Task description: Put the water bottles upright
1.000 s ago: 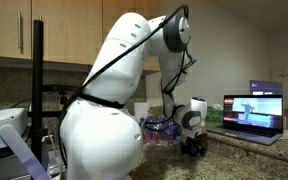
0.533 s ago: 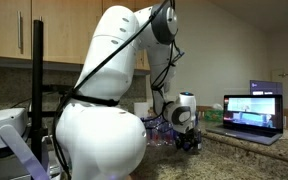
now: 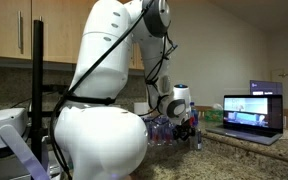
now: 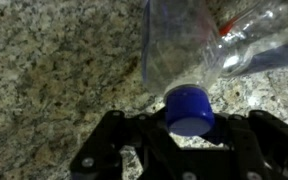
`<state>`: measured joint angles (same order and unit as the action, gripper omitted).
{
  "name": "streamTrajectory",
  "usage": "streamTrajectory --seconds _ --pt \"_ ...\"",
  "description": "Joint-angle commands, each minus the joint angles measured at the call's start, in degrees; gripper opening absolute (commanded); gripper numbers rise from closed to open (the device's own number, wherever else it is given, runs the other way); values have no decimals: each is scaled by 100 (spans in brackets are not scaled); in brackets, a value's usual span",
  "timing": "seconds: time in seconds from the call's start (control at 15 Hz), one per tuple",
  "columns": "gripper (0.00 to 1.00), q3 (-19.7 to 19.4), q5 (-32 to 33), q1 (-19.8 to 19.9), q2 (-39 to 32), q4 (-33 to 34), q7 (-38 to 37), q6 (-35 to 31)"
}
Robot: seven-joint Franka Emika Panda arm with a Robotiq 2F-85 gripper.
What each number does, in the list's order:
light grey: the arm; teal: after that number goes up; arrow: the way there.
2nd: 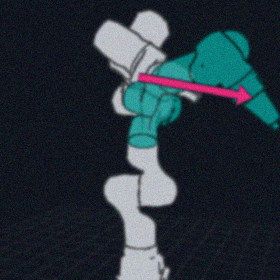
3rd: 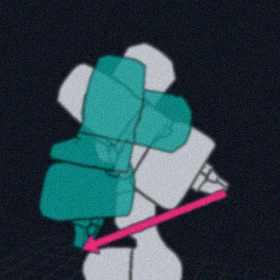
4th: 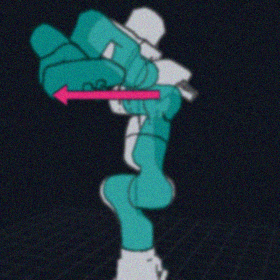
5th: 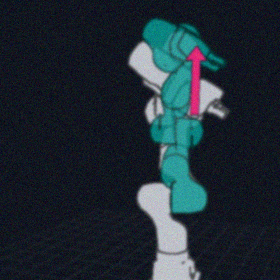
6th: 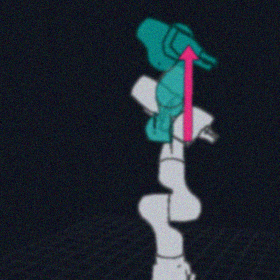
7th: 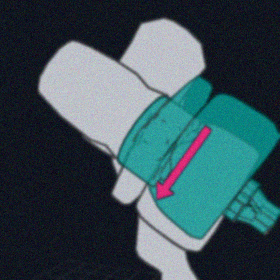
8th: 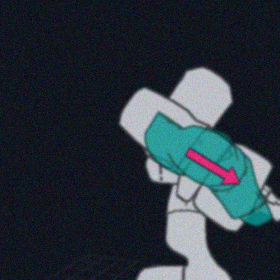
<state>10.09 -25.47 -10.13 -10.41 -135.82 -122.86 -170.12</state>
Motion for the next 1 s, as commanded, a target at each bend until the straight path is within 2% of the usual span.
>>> streamTrajectory --seconds 0.0,0.27,0.47,0.93 --pt "6 216 -422 10 296 -72 147 -258" --pt "6 295 -409 -38 351 50 129 -286" --pt "5 496 -607 91 361 152 307 -304" --pt "6 824 -1543 236 206 645 1109 -337"
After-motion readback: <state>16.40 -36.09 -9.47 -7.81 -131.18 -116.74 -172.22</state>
